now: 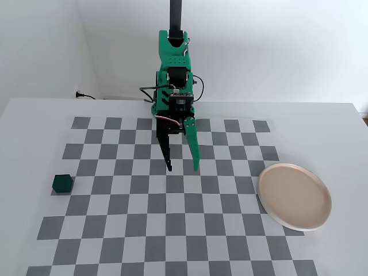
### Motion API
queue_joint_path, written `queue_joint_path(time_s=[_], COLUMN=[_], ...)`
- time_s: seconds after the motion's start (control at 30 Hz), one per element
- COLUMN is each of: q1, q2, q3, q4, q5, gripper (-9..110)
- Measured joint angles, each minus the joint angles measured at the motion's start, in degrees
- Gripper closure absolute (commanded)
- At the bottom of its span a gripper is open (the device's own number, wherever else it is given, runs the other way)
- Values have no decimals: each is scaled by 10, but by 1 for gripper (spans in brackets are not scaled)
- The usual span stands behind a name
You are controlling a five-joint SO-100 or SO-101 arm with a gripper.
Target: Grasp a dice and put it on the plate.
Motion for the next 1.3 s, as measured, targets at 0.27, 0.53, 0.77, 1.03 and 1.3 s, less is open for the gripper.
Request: queue_joint_path(time_s=[0.27,0.53,0.77,1.03,1.3], q1=[21,61,128,217,289], q2=[-149,-251,-323,-417,-493], q3=[-120,-219,-281,-344,-388], q4=[-28,-28,-40,-65,-72], q5=[4,11,19,20,35], gripper=[79,79,78,78,78])
